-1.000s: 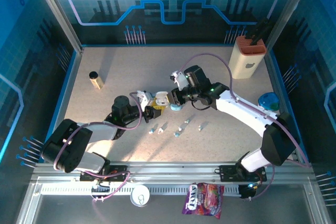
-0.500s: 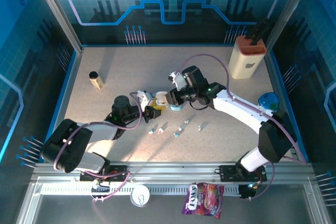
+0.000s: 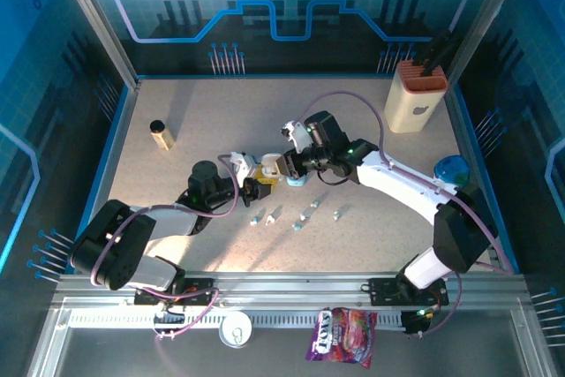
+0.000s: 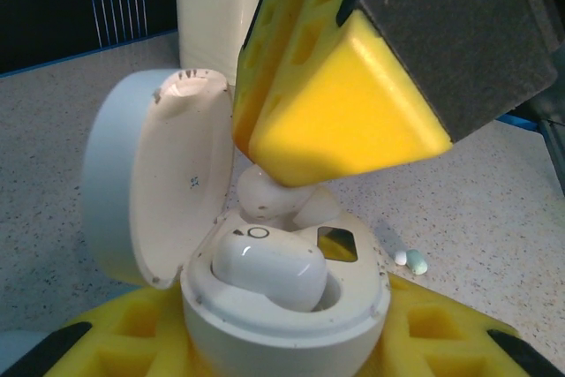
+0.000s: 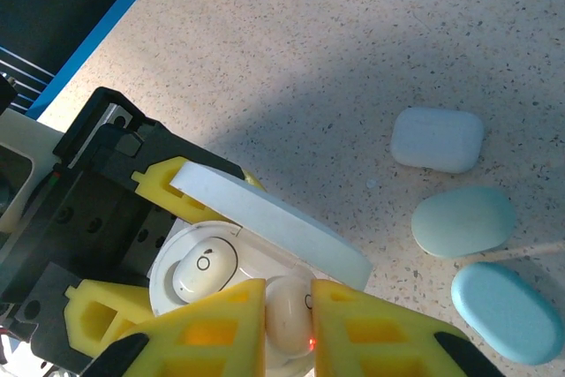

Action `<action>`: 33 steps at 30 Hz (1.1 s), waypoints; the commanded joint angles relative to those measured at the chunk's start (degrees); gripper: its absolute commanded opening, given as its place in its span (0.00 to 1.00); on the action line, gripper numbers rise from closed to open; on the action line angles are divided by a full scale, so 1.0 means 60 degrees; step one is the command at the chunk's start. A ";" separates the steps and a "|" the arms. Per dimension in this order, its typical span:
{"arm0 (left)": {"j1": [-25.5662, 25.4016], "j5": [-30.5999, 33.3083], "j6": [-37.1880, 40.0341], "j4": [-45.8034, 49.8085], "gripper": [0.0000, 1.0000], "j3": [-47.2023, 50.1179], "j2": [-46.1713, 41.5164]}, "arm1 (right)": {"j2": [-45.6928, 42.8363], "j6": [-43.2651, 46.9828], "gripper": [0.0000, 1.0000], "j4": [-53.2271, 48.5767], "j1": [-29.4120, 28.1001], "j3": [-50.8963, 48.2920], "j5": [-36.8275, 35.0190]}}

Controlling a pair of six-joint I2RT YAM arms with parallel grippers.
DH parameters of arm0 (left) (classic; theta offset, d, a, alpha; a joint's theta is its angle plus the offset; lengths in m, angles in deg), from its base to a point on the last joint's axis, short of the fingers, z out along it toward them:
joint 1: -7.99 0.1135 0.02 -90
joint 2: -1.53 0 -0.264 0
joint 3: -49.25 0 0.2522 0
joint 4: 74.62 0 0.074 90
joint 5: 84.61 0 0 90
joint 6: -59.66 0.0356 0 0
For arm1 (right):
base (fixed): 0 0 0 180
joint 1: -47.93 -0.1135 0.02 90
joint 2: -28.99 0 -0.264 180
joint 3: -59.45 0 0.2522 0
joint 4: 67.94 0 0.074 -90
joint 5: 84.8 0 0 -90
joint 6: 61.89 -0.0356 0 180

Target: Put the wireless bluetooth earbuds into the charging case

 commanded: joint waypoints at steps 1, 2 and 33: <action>0.0059 -0.0244 -0.0167 -0.0523 0.29 -0.0264 0.0048 | 0.0183 0.0030 0.19 0.0005 -0.0248 0.0025 0.0334; 0.0053 -0.0245 -0.0195 -0.0523 0.29 -0.0264 0.0044 | 0.0183 0.0049 0.19 -0.0044 -0.0239 0.0031 0.0293; 0.0064 -0.0273 -0.0578 -0.1138 0.29 -0.0185 0.0055 | -0.0288 0.0100 0.17 0.0047 -0.0241 -0.0141 -0.0035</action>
